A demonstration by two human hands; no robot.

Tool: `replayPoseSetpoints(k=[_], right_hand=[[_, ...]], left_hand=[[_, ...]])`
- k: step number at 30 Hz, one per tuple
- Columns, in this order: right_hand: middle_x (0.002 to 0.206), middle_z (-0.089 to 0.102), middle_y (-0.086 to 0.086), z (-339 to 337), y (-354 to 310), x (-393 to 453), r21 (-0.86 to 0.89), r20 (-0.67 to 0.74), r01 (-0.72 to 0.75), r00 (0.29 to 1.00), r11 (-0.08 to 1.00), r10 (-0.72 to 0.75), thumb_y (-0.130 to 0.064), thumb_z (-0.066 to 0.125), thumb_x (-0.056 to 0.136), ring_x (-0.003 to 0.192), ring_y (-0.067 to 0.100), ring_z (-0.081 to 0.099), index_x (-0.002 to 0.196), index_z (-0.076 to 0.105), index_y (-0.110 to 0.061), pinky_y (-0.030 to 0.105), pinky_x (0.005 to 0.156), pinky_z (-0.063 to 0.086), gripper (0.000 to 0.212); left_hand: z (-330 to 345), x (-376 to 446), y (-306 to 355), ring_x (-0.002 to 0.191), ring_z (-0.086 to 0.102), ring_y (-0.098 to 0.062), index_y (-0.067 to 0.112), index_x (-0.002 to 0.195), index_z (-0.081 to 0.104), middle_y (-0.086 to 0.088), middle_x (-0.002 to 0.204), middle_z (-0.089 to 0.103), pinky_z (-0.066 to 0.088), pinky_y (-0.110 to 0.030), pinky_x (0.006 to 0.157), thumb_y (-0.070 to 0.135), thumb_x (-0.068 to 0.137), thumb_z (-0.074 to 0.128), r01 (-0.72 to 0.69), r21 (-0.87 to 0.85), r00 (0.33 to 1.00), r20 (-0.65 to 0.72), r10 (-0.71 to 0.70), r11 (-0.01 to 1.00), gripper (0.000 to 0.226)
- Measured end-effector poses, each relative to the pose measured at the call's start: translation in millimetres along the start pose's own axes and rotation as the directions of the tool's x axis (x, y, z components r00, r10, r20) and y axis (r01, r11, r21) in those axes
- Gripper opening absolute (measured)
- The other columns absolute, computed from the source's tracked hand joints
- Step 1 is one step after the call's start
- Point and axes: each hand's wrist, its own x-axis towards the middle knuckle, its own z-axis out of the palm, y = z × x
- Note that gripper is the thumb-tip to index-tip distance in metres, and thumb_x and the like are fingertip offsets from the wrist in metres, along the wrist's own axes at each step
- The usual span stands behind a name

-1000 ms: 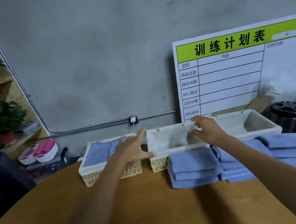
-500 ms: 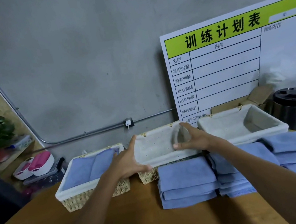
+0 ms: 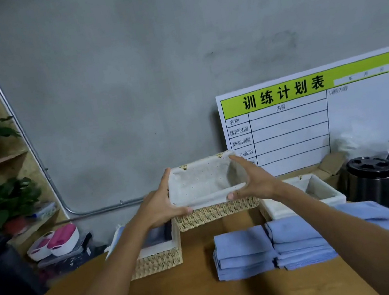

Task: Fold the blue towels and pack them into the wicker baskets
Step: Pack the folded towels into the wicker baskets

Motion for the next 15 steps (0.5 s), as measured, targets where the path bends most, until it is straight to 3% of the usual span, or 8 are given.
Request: replayPoseSetpoints(k=[7, 12, 15], right_hand=[[0.157, 0.031, 0.002, -9, -75, -98, -0.043, -0.032, 0.069, 0.997, 0.997, -0.070, -0.032, 0.093, 0.064, 0.139, 0.014, 0.030, 0.155, 0.023, -0.021, 0.025, 0.105, 0.027, 0.116], [0.158, 0.031, 0.001, 3, -103, -171, -0.036, -0.045, 0.086, 0.995, 0.996, -0.088, -0.033, 0.094, 0.062, 0.141, 0.017, 0.030, 0.156, 0.024, -0.025, 0.031, 0.110, 0.028, 0.117], [0.156, 0.031, 0.000, 16, -108, -207, -0.039, -0.039, 0.089, 0.995, 0.995, -0.091, -0.033, 0.094, 0.062, 0.142, 0.017, 0.029, 0.156, 0.025, -0.027, 0.027, 0.108, 0.028, 0.117]], left_hand=[[-42, -106, 44, 0.107, 0.063, -0.025, 0.062, 0.143, -0.019, -0.004, 0.124, 0.066, 0.054, -0.046, 0.092, 0.078, 0.049, 0.079, -0.018, 0.073, 0.999, -0.042, 0.021, 0.997, 0.137], [-45, -188, 60, 0.118, 0.060, -0.030, 0.057, 0.147, -0.020, -0.009, 0.130, 0.064, 0.051, -0.044, 0.097, 0.080, 0.050, 0.077, -0.009, 0.143, 0.999, -0.032, 0.014, 0.990, 0.139], [-37, -230, 57, 0.124, 0.059, -0.027, 0.058, 0.147, -0.019, -0.007, 0.137, 0.061, 0.050, -0.042, 0.101, 0.082, 0.047, 0.077, 0.003, 0.147, 1.000, -0.031, 0.002, 0.989, 0.141]])
